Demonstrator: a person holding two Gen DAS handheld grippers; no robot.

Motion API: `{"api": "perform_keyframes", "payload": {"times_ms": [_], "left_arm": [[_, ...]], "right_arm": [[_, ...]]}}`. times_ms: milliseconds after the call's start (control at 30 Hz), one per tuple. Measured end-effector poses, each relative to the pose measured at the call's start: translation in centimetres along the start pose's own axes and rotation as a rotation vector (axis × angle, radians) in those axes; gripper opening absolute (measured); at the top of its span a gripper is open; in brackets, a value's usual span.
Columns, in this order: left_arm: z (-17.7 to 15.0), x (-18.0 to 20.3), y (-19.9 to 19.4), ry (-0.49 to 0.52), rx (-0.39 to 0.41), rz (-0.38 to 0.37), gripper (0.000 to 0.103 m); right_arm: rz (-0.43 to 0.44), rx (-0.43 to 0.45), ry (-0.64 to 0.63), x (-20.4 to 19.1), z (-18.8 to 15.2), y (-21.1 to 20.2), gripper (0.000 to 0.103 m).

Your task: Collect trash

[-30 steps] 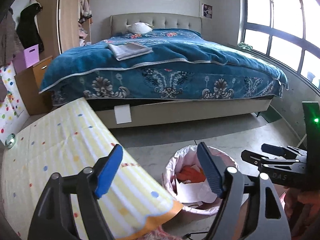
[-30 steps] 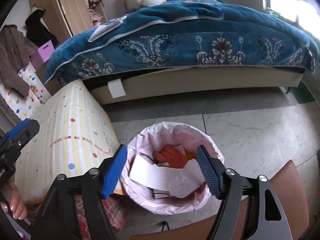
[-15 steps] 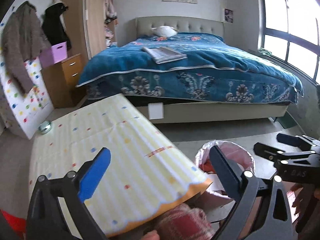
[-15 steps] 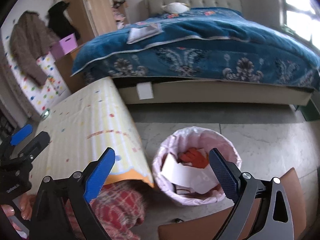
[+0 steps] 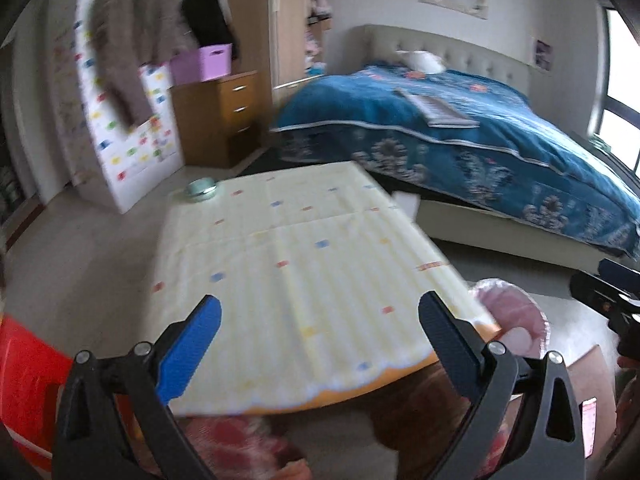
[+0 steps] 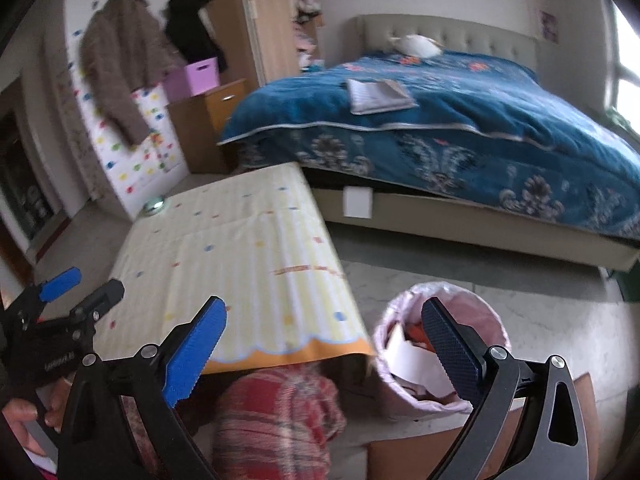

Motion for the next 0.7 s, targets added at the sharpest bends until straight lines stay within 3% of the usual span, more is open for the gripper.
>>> {"api": "perform_keyframes", "payload": {"times_ms": [300, 700], "left_arm": [[-1.4, -5.3, -3.3, -0.069, 0.001, 0.107, 0.096], [-2.3, -6.4, -6.2, -0.077, 0.022, 0.138, 0.096]], "right_arm": [[0.083, 0.004, -0.1, -6.3, 0.2, -0.1, 0.097], [0.138, 0.054, -0.171, -10.6, 0.2, -1.9, 0.097]]}}
Point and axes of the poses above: each gripper's, at about its wrist camera, not at the fingertips, and y roughly the way its jaws point, x to its right, z to its top, the point moved 1 cm from there along y, roughly the way its jaws point, and after that the axes turned 3 degrees about x, right-handed, at the moved point
